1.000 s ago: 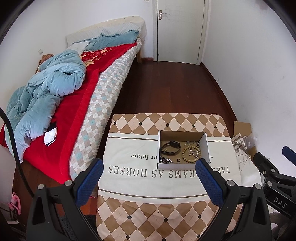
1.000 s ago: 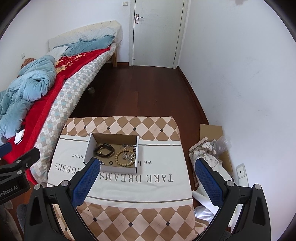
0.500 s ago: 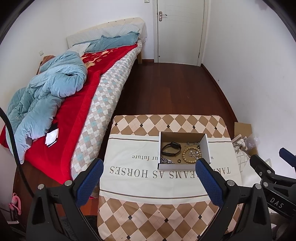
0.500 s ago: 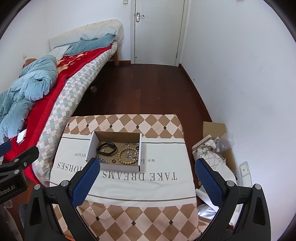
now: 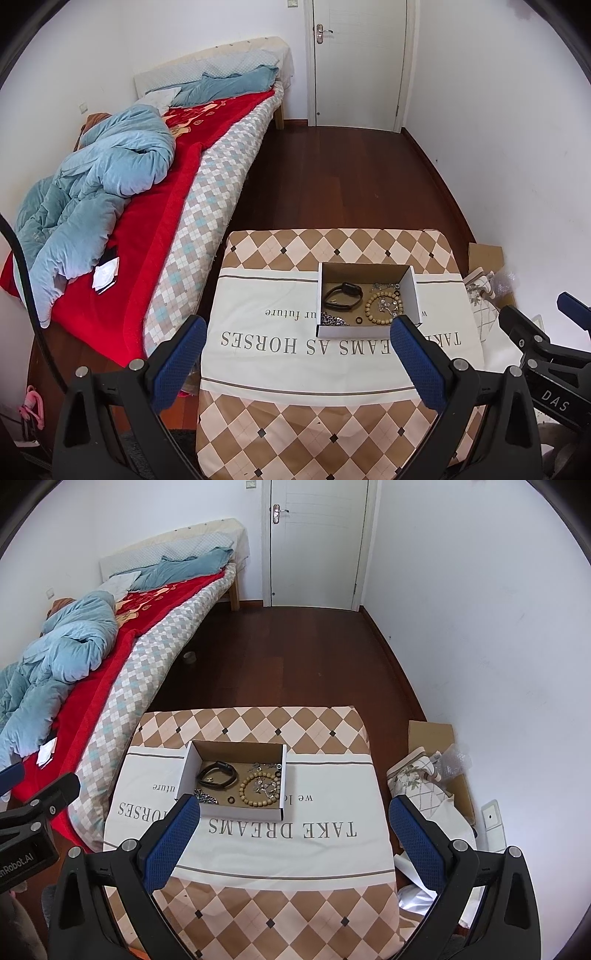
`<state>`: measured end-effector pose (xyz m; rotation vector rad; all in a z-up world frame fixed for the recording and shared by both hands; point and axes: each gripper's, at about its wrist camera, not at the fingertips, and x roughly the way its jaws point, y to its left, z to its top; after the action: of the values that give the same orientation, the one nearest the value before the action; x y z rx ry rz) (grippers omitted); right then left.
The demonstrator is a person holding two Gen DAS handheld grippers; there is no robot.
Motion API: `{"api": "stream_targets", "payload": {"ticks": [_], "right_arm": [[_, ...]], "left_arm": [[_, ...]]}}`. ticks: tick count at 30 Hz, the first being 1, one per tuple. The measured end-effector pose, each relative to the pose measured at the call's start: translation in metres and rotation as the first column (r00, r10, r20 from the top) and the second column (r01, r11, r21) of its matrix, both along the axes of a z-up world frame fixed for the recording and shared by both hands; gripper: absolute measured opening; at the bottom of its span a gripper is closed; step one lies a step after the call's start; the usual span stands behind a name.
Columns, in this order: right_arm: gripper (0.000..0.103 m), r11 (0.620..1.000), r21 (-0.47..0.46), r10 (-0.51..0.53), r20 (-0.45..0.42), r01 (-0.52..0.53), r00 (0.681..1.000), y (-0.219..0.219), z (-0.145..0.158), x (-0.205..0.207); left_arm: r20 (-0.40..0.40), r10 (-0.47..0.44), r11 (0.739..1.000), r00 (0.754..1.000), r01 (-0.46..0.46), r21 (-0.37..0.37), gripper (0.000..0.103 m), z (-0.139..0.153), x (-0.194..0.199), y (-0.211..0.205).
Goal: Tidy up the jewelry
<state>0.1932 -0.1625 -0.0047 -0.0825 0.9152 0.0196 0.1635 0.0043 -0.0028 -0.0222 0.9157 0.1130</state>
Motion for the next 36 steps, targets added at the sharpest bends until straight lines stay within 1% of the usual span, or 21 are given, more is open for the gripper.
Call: {"api": "stream_targets", "payload": {"ticks": [36], "right_arm": [[0.103,1.000,0.004,0.012,0.008,-0.012,1.000,-0.0014,0.0077,-0.0003]], "left_arm": [[0.012,-0.010,1.000,1.000,0.010,0.019,0.101,0.0033,-0.0082,-0.0031]]}}
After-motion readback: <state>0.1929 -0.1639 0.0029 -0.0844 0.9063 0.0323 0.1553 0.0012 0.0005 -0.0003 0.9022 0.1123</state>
